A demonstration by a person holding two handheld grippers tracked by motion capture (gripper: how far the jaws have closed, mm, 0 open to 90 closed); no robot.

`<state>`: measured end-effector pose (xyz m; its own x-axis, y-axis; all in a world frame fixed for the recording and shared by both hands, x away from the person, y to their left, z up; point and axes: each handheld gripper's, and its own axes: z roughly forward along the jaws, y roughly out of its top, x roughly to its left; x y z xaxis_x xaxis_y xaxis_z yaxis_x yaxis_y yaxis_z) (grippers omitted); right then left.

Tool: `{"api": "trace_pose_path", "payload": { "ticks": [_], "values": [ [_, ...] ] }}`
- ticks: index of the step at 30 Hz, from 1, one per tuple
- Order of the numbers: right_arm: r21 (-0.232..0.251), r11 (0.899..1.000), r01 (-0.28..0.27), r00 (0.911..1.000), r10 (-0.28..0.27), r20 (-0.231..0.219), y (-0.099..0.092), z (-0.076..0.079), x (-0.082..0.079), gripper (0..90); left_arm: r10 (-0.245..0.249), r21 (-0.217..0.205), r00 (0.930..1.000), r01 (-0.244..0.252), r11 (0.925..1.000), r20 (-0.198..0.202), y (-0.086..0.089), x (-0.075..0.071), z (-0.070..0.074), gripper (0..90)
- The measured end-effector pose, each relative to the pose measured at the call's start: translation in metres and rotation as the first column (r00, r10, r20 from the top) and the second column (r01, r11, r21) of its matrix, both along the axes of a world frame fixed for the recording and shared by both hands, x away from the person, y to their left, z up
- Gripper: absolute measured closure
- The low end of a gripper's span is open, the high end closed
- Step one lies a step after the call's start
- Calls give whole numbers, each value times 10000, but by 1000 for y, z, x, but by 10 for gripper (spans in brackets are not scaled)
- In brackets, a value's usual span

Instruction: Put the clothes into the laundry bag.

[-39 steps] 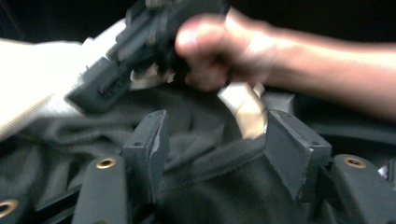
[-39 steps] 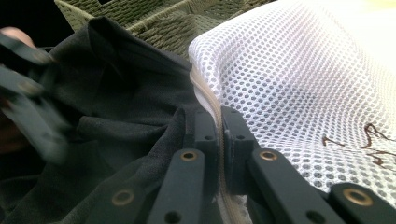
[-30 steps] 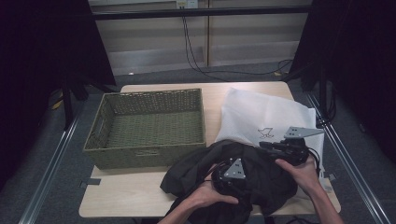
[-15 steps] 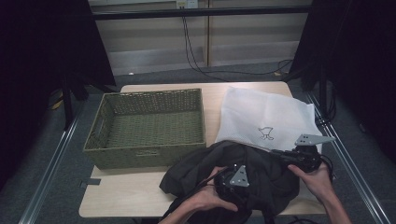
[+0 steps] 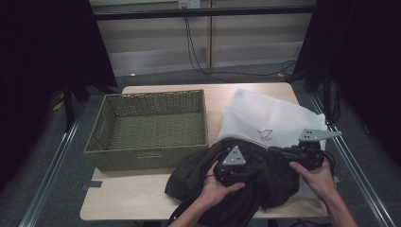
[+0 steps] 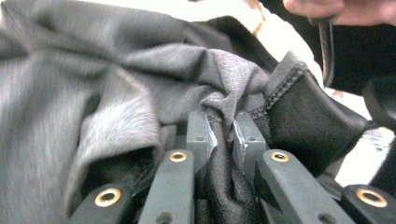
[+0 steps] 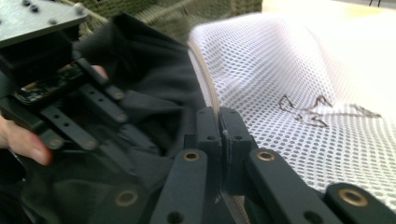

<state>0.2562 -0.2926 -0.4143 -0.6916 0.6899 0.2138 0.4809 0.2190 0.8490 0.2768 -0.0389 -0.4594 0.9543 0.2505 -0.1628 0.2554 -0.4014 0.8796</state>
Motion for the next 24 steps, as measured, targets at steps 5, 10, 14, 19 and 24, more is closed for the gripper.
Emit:
{"api": "trace_pose_path", "payload": {
  "ticks": [5, 10, 14, 19, 24],
  "values": [
    [349, 9989, -316, 9995, 314, 51, 12, 11, 0, 892, 787, -606, 9966, -771, 9952, 236, -16, 14, 22, 800],
    [912, 9956, -233, 9995, 212, 243, 8, 24, -1, 894, 1945, -953, 9808, -1922, 9767, 158, -22, 26, 29, 800],
    [835, 9957, -413, 9991, 401, 167, 10, 24, -6, 894, 3235, -360, 9448, -3219, 9461, 519, -29, 36, 9, 798],
    [1103, 9935, -300, 9995, 305, -34, 7, 11, -10, 894, 2680, -635, 9634, -2679, 9613, -83, -28, 37, -1, 736],
    [1027, 9947, 76, 9997, -51, -251, 0, -6, -10, 895, 1762, -579, 9841, -1772, 9825, -223, -21, 29, 7, 516]
  ]
}}
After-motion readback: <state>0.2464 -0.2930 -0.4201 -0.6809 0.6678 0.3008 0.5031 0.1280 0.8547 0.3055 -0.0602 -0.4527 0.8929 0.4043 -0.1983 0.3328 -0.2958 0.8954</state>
